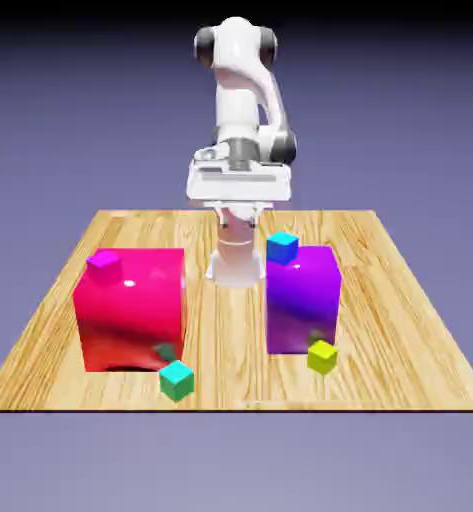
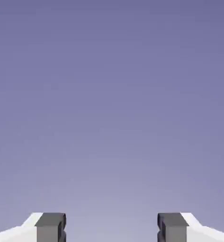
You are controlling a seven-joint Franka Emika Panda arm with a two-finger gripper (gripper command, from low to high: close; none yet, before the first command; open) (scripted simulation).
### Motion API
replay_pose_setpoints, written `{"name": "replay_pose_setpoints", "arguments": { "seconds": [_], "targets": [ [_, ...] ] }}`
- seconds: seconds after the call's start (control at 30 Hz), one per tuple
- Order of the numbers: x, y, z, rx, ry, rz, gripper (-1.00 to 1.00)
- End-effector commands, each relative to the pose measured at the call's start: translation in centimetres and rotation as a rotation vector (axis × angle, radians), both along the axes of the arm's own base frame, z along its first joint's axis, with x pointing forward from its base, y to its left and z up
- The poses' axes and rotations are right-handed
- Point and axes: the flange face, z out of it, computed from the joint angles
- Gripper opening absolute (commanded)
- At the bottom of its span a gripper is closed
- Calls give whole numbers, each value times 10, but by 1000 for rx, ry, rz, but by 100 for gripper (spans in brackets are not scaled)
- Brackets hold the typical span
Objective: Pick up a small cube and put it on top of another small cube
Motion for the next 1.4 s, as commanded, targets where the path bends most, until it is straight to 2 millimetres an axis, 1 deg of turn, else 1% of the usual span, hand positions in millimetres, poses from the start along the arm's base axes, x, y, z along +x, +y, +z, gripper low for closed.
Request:
{"name": "replay_pose_setpoints", "arguments": {
  "seconds": [0.0, 0.17, 0.37, 0.57, 0.73, 0.97, 1.03, 1.2, 1.37],
  "targets": [
    [9, 1, -6, -27, 44, 19, 0],
    [51, 1, -42, -156, 266, 113, 0],
    [93, -6, -94, -290, 533, 226, 0],
    [125, -20, -153, -401, 799, 338, 0],
    [143, -37, -206, -476, 1018, 428, 0],
    [158, -66, -282, -550, 1317, 546, 0],
    [158, -68, -286, -553, 1332, 552, 0],
    [147, -69, -317, -525, 1354, 577, 0],
    [139, -75, -337, -519, 1359, 579, 0]
  ]
}}
